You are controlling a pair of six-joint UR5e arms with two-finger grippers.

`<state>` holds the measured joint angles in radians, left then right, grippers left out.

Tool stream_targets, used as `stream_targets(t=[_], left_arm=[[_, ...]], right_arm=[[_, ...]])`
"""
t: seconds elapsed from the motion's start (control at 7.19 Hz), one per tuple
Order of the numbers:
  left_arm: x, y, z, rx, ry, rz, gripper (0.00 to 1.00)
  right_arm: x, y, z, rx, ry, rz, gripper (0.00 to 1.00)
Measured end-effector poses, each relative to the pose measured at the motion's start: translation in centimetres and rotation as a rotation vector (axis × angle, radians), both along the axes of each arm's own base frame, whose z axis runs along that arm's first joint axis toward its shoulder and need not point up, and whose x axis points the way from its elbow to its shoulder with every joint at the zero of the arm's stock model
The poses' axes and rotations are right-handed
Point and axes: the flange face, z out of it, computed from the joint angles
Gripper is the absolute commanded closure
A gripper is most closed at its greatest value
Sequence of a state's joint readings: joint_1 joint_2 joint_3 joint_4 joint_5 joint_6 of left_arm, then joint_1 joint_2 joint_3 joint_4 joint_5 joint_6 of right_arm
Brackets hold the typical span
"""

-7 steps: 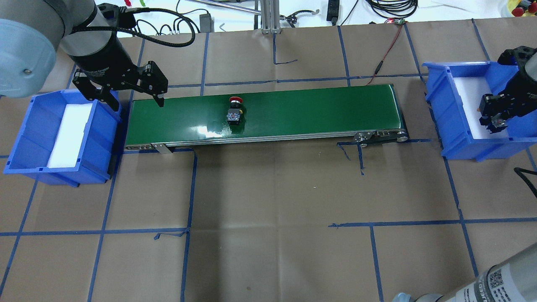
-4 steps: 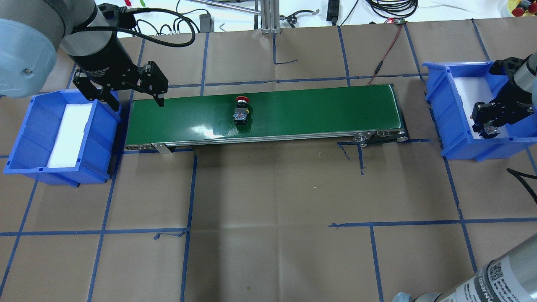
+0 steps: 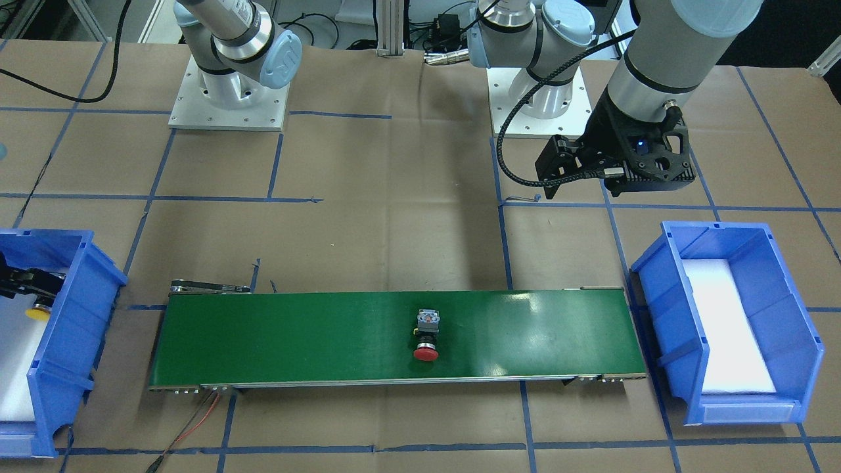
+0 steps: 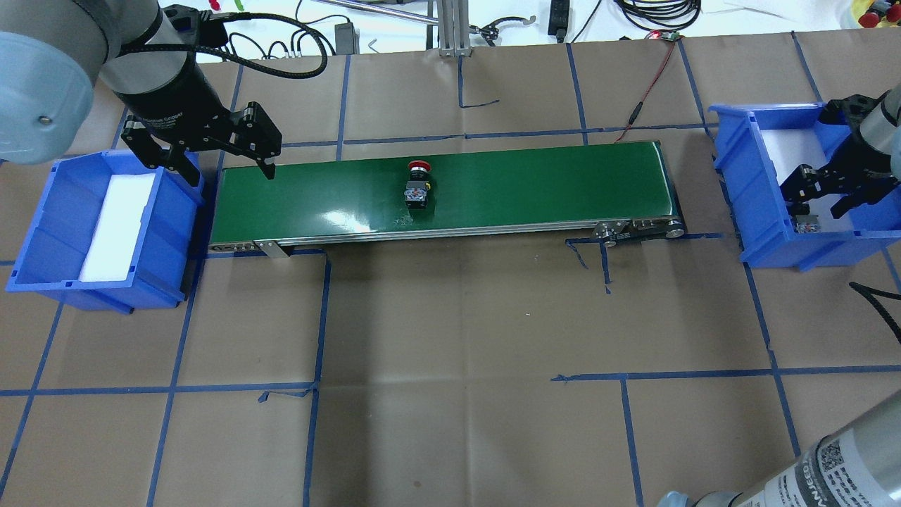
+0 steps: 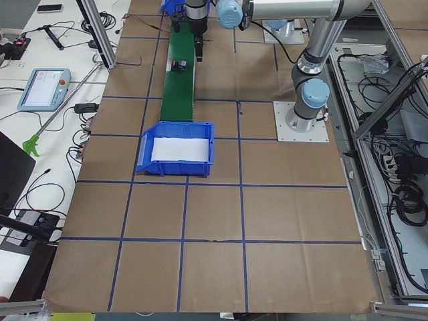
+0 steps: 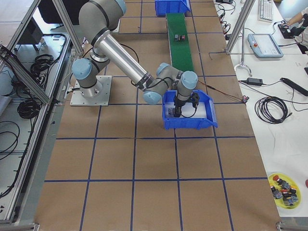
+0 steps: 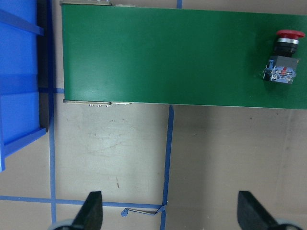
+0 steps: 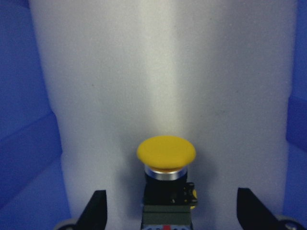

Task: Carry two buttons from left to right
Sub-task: 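Carry the yellow button into the far blue bin and release it, then move the right gripper back over the red button on the belt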

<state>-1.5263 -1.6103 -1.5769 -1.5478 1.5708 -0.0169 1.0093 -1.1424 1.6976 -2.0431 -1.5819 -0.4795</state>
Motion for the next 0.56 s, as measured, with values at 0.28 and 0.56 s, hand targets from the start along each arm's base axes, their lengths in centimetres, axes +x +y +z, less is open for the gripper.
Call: stream_targets(t=[0.28,0.56], left_arm=[[0.0,0.0,0.0,0.0,0.0,0.0,0.0],[0.0,0.0,0.0,0.0,-0.001,0.0,0.0]], right_arm=[[-0.1,-1.3,3.9,-0.064,0.036,0.007,0.0],[1.1,-1.7,10.3,-0.156,0.09,0.023,0.0]])
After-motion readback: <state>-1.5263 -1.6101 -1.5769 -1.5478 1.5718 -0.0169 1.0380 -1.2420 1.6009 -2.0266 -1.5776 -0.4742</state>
